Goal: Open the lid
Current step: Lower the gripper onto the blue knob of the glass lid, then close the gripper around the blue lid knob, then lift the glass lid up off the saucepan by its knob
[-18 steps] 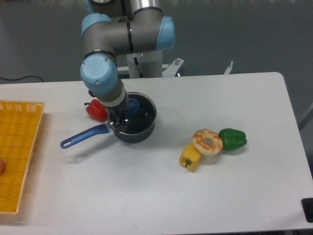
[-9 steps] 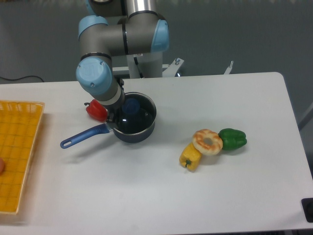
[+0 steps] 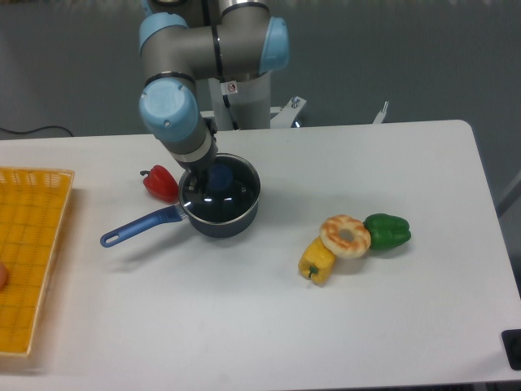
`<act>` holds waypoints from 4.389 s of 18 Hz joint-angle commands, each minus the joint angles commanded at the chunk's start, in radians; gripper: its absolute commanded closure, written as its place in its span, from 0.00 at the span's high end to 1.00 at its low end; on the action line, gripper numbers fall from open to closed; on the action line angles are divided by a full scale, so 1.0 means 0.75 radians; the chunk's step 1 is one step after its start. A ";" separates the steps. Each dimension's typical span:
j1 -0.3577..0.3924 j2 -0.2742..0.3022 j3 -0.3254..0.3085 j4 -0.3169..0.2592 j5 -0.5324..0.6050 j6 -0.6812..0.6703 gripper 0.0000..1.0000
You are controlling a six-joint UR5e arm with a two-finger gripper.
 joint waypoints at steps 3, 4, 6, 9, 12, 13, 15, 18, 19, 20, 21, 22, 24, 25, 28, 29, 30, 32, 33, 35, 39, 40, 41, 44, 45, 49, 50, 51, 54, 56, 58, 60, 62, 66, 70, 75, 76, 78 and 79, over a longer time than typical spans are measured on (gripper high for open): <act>0.000 0.008 -0.027 0.035 0.002 0.006 1.00; 0.000 0.012 -0.049 0.073 0.002 0.006 1.00; 0.000 0.018 -0.088 0.131 0.002 0.008 1.00; 0.000 0.025 -0.104 0.135 0.010 0.008 1.00; 0.002 0.039 -0.119 0.137 0.008 0.010 1.00; 0.004 0.041 -0.121 0.137 0.010 0.008 1.00; 0.000 0.043 -0.131 0.139 0.012 0.008 1.00; 0.004 0.043 -0.139 0.139 0.012 0.006 1.00; 0.006 0.043 -0.141 0.137 0.014 0.006 0.99; 0.006 0.043 -0.147 0.137 0.016 0.004 0.96; 0.006 0.045 -0.153 0.137 0.016 0.002 0.95; 0.008 0.045 -0.153 0.137 0.018 0.000 0.93; 0.010 0.045 -0.155 0.137 0.018 -0.002 0.93; 0.008 0.045 -0.155 0.137 0.018 -0.008 0.91; 0.010 0.045 -0.153 0.137 0.018 -0.012 0.87; 0.010 0.049 -0.153 0.137 0.018 -0.014 0.87; 0.012 0.055 -0.153 0.135 0.018 -0.020 0.85; 0.018 0.057 -0.151 0.135 0.018 -0.033 0.82; 0.018 0.059 -0.151 0.135 0.018 -0.037 0.81; 0.020 0.059 -0.145 0.133 0.018 -0.041 0.78; 0.022 0.057 -0.143 0.133 0.016 -0.055 0.78; 0.020 0.057 -0.143 0.133 0.016 -0.082 0.78; 0.020 0.057 -0.143 0.133 0.016 -0.096 0.78; 0.014 0.057 -0.147 0.133 0.018 -0.100 0.78; 0.014 0.055 -0.149 0.135 0.018 -0.102 0.78; 0.008 0.039 -0.147 0.143 0.020 -0.153 0.78; 0.006 0.029 -0.147 0.145 0.020 -0.153 0.78; 0.004 0.029 -0.147 0.145 0.020 -0.153 0.78; 0.002 0.027 -0.145 0.143 0.022 -0.155 0.74; 0.002 0.025 -0.139 0.143 0.022 -0.155 0.70; 0.002 0.025 -0.133 0.141 0.027 -0.155 0.63; 0.002 0.020 -0.123 0.141 0.027 -0.158 0.59; 0.000 0.012 -0.108 0.137 0.029 -0.166 0.51; -0.002 0.006 -0.106 0.137 0.029 -0.211 0.44; 0.000 0.006 -0.047 0.072 0.027 -0.213 0.44; -0.002 0.000 -0.004 0.035 0.025 -0.260 0.44; -0.002 -0.002 0.002 0.035 0.025 -0.264 0.44; -0.002 -0.004 0.014 0.035 0.022 -0.274 0.44; 0.000 -0.004 0.022 0.035 0.014 -0.294 0.44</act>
